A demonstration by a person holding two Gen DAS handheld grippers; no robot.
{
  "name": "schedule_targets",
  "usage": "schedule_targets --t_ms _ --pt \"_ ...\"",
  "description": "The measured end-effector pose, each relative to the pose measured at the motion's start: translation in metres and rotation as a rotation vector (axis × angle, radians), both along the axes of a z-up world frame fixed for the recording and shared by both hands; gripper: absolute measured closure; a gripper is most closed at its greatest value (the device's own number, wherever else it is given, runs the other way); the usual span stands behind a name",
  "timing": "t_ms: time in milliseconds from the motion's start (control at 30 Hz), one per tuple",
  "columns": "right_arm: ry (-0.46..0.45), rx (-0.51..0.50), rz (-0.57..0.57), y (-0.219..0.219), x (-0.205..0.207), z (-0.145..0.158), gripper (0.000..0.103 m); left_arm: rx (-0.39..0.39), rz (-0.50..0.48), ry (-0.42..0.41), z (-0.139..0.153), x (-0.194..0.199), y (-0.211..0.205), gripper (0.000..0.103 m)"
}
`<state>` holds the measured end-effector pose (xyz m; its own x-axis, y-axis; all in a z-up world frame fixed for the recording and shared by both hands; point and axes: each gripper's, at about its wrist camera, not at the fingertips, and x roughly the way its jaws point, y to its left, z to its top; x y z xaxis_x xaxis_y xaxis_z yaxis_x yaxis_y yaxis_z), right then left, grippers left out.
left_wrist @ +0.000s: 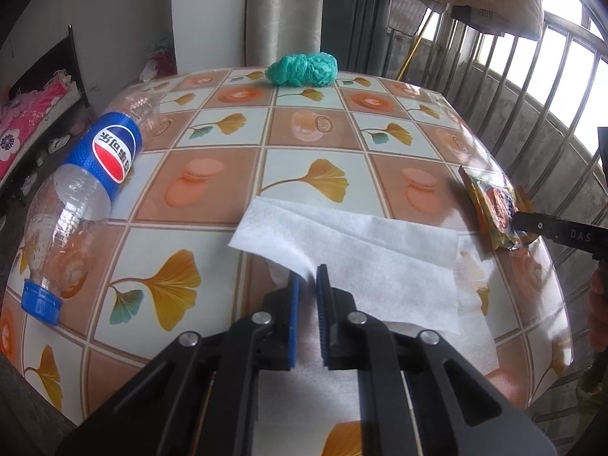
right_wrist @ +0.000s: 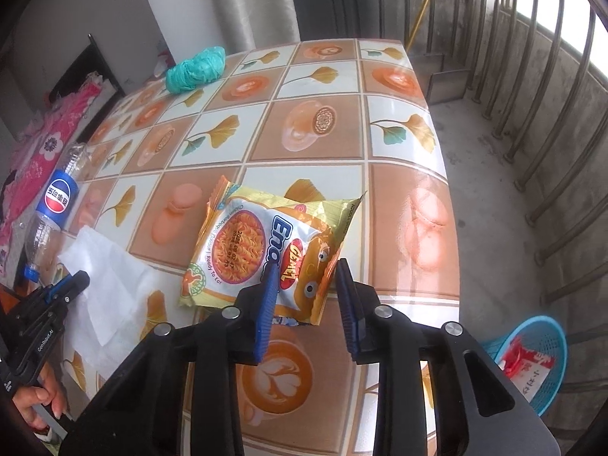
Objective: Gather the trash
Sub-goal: 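Grasp the yellow Enaak packet with the right tool and lift both items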
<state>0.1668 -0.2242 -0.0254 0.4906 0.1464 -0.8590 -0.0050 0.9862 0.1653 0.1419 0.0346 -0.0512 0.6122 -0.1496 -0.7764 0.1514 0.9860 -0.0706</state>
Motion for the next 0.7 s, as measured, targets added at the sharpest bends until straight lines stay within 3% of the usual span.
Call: schedule_targets --t_ms 267,700 --pt "-0.018 0.041 -0.026 -0.003 -0.002 0.006 0.089 -0.023 -0.016 -0.012 0.003 -0.005 -0.003 0.103" --pt "-0.068 0.141 -0.052 -0.016 -0.007 0.026 0.095 -0.099 -0.037 -0.094 0.037 -0.012 -0.008 0.103"
